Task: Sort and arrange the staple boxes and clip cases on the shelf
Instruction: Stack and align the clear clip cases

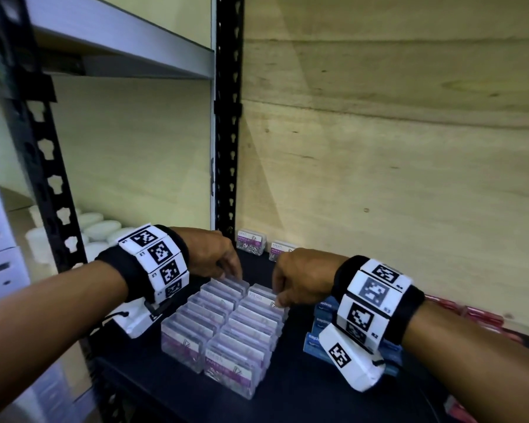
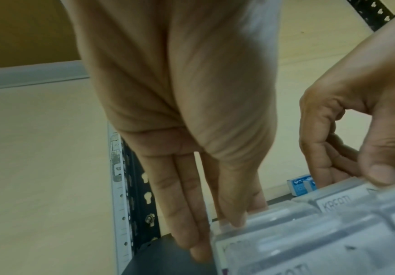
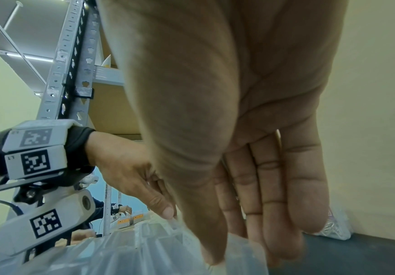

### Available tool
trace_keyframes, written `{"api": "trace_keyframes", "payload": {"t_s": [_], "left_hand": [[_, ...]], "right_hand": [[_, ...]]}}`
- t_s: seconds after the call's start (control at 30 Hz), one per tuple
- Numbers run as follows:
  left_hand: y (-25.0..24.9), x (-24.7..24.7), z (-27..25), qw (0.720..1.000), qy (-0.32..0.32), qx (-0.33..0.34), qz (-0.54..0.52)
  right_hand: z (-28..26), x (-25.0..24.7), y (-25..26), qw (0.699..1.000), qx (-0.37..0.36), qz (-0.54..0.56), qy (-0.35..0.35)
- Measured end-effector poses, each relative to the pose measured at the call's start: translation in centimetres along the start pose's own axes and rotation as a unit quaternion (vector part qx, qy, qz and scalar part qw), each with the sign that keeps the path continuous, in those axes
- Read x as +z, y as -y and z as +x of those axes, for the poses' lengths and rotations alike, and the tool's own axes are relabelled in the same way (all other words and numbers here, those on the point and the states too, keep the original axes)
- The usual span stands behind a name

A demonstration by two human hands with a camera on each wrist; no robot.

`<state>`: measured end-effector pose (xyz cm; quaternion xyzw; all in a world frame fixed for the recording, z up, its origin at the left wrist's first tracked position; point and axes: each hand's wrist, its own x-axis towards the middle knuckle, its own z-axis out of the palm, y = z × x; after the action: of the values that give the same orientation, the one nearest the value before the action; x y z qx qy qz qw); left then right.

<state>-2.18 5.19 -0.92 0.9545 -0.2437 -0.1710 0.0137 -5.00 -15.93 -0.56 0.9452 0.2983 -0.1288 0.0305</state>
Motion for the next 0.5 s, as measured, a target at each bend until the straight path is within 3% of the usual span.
{"api": "trace_keyframes", "payload": {"t_s": [0.5], "left_hand": [[-1.03,-0.20,-0.35,0.999,0.030,-0.003,0.023]], "right_hand": [[-0.69,-0.17,-0.23,1.000,-0.005,0.018,0.016]]}}
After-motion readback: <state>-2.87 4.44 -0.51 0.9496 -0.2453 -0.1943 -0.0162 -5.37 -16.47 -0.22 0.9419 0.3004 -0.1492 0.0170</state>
